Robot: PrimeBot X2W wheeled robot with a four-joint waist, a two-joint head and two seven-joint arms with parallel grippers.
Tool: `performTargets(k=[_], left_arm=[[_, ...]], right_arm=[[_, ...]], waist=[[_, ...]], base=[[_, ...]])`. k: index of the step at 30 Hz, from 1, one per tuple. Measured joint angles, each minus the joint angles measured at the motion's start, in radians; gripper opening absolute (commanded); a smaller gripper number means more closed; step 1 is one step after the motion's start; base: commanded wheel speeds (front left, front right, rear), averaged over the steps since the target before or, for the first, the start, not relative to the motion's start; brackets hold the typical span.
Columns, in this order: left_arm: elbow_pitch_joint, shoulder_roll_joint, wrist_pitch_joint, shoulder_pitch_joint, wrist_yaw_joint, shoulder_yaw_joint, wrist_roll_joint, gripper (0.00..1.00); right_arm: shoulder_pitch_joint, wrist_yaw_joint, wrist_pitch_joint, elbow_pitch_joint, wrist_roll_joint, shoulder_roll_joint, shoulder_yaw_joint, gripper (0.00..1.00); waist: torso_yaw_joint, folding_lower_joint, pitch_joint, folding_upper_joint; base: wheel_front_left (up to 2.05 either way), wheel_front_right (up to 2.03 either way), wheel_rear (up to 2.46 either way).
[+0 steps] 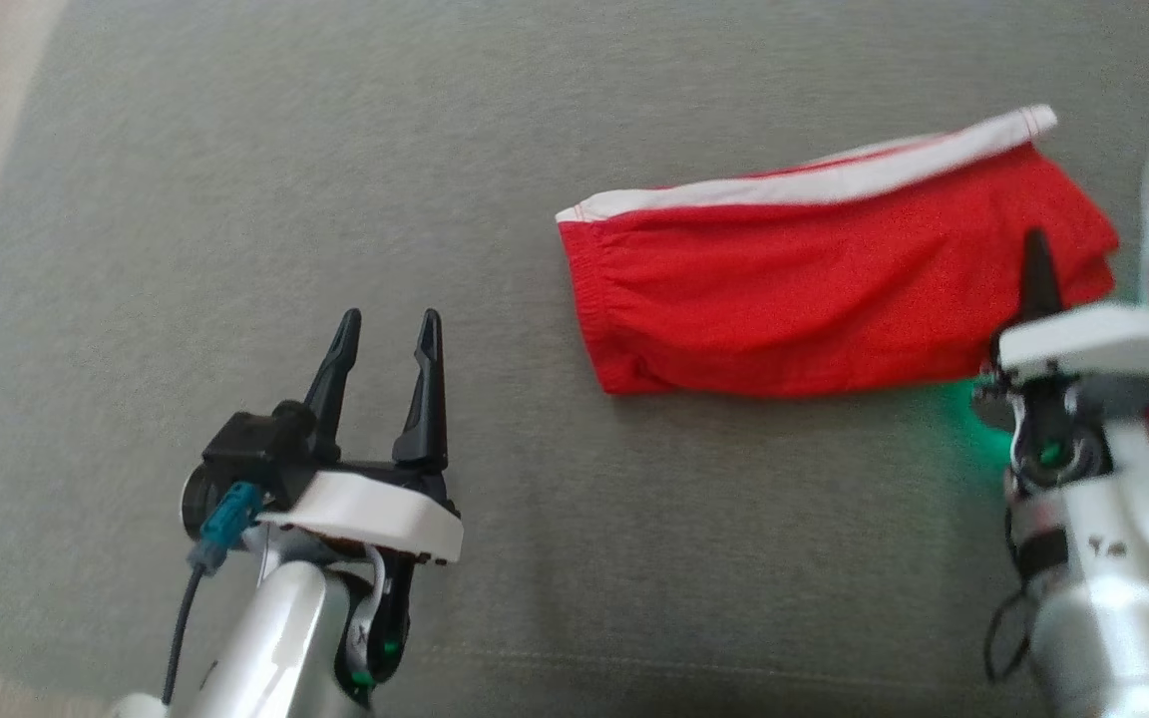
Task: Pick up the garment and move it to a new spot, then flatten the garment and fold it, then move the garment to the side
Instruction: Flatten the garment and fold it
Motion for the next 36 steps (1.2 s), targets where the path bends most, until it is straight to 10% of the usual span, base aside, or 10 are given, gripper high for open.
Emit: performTargets(k=[14, 36], left_arm=[[0.009, 0.0, 0.0, 0.037, -0.008, 0.009, 0.015, 1.0], [0.012, 0.001, 0.0, 0.081, -0.008, 0.002, 0.005, 1.0]], right_arm=[[0.151, 0.0, -0.156, -0.015, 0.133, 0.004, 0.169, 0.0], [0.13, 0.0, -0.209, -0.105, 0.167, 0.004, 0.392, 0.0]], waist=[[-0.121, 0.0, -0.071, 0.0], [-0.027, 0.0, -0.136, 0.0]], base=[[0.0, 0.0, 0.0], [0.0, 0.0, 0.0]])
